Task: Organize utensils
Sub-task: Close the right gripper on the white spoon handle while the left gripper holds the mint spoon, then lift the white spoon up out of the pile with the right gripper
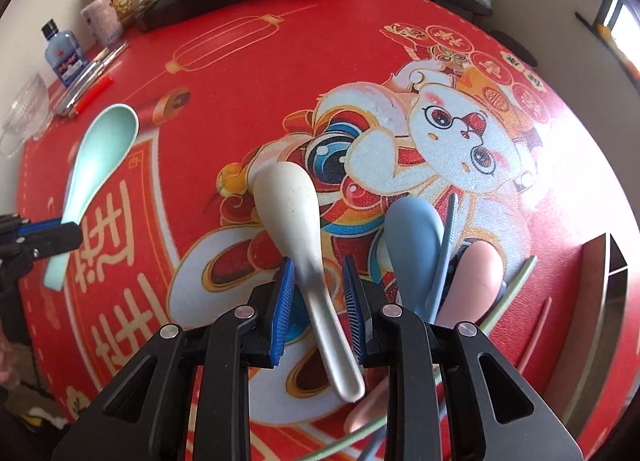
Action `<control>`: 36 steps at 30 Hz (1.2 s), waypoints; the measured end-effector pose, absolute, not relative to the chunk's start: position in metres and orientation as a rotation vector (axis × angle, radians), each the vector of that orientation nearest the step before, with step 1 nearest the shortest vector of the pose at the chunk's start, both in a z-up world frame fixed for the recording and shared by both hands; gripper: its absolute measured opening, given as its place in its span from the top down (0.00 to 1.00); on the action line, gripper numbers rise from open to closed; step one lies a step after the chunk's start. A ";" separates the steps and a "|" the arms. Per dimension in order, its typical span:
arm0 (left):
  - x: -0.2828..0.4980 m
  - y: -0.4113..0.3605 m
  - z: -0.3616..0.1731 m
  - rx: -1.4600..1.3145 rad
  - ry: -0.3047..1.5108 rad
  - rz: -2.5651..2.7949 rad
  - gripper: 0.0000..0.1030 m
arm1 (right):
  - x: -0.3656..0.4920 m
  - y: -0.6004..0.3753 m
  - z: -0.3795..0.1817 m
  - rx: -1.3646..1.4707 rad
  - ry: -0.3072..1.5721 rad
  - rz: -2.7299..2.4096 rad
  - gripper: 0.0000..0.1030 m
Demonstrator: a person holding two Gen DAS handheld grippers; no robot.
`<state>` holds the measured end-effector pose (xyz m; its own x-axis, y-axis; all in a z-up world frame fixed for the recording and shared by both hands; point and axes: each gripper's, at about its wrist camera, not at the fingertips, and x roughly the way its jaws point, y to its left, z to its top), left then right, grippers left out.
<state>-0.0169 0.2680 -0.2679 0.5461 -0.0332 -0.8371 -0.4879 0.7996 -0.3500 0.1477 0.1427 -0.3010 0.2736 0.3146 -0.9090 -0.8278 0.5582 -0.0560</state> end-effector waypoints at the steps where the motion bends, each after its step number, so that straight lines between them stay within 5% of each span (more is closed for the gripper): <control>1: -0.016 0.268 -0.268 -0.607 0.967 0.290 0.94 | 0.145 0.142 -0.300 -0.605 1.013 0.839 0.75; 8: -0.014 0.265 -0.267 -0.604 0.963 0.278 0.94 | 0.142 0.151 -0.310 -0.645 1.029 0.816 0.77; 23: -0.009 0.268 -0.262 -0.598 0.955 0.259 0.94 | 0.189 0.113 -0.296 -0.223 1.195 0.736 0.87; 31: -0.005 0.264 -0.262 -0.580 0.964 0.238 0.94 | 0.175 0.123 -0.296 -0.260 1.192 0.835 0.85; 36: -0.010 0.265 -0.261 -0.571 0.969 0.237 0.94 | 0.186 0.132 -0.305 -0.222 1.201 0.847 0.74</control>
